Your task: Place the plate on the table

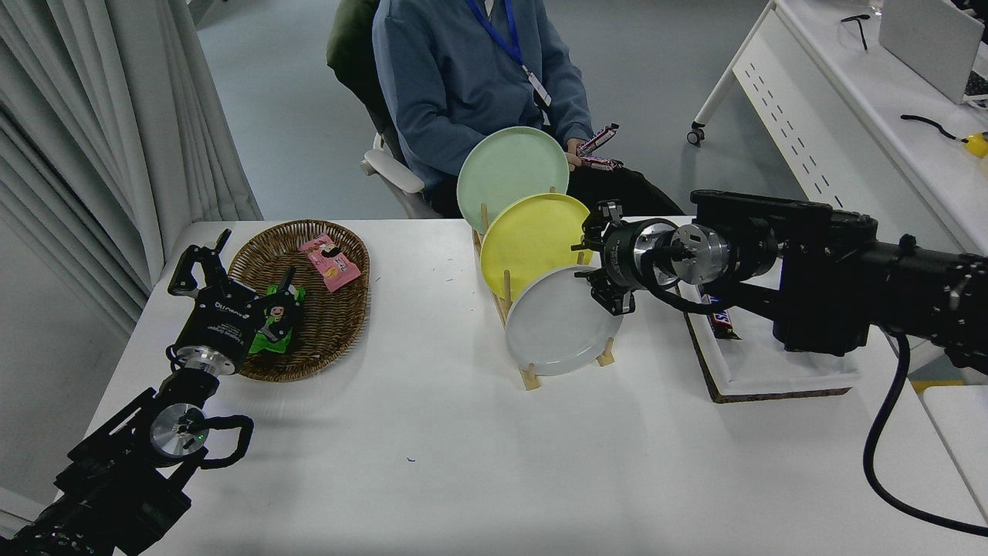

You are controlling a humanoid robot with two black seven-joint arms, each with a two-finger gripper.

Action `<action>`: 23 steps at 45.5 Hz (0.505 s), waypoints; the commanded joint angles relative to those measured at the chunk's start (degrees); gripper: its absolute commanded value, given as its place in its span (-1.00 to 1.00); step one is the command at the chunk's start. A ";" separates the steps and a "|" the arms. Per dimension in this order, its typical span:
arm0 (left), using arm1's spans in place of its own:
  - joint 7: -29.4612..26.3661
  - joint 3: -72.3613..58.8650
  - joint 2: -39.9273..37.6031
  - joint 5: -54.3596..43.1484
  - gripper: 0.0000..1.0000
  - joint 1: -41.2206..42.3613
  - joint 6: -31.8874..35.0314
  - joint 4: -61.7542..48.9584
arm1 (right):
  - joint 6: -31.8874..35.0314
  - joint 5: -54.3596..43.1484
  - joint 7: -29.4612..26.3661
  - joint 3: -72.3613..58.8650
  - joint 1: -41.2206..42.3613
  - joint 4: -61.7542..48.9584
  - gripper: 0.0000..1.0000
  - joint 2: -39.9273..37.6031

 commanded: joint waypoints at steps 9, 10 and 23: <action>0.00 0.00 0.00 0.00 1.00 0.00 0.01 -0.02 | 0.06 -0.95 -0.18 0.72 -0.38 -0.59 -0.31 -0.14; 0.00 0.00 0.00 0.00 1.00 0.00 0.01 -0.02 | 0.06 -0.95 -0.18 0.72 -0.38 -0.59 -0.31 -0.14; 0.00 0.00 0.00 0.00 1.00 0.00 0.01 0.07 | 0.06 -0.95 -0.18 0.72 -0.74 -0.68 -0.32 -0.06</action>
